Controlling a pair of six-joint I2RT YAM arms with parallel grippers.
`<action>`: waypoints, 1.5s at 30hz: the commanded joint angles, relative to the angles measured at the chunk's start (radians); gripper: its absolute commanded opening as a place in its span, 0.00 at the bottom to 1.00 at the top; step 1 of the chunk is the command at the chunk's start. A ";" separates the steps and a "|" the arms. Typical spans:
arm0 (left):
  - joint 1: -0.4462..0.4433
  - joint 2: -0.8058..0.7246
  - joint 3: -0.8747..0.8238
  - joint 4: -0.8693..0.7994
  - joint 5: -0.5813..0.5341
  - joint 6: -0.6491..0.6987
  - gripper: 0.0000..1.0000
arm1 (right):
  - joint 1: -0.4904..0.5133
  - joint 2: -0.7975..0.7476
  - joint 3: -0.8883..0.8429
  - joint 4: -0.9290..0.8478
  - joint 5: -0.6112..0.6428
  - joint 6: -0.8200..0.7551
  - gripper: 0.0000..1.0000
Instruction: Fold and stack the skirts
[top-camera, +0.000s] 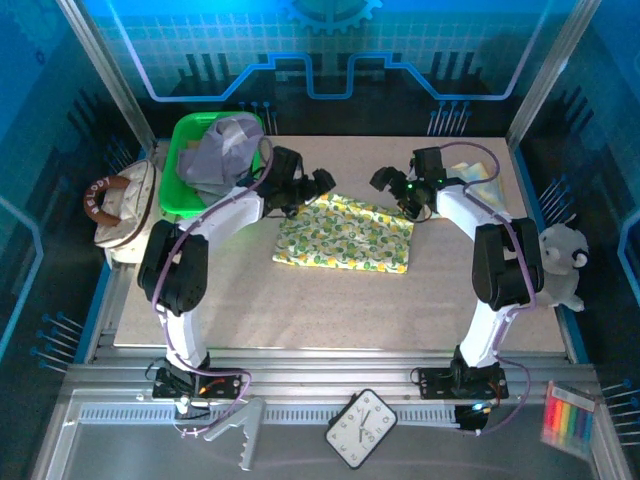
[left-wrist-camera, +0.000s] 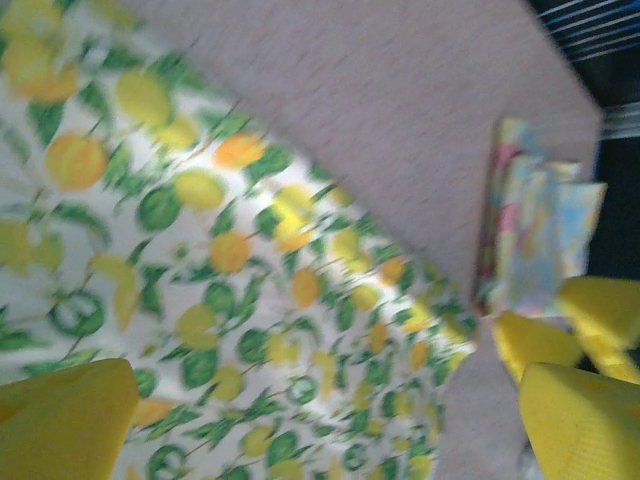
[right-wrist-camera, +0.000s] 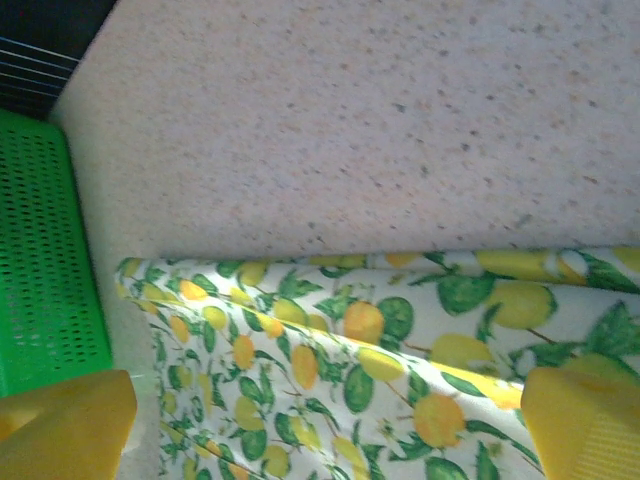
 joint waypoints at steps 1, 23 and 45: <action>0.012 -0.025 -0.087 -0.090 -0.035 -0.002 0.99 | 0.008 -0.007 0.005 -0.102 0.075 -0.049 1.00; 0.097 0.231 0.119 -0.385 -0.056 0.258 0.99 | 0.016 0.228 0.196 -0.370 -0.054 -0.358 1.00; 0.079 -0.048 0.008 -0.387 -0.144 0.208 0.99 | -0.028 -0.017 -0.022 -0.313 0.051 -0.187 1.00</action>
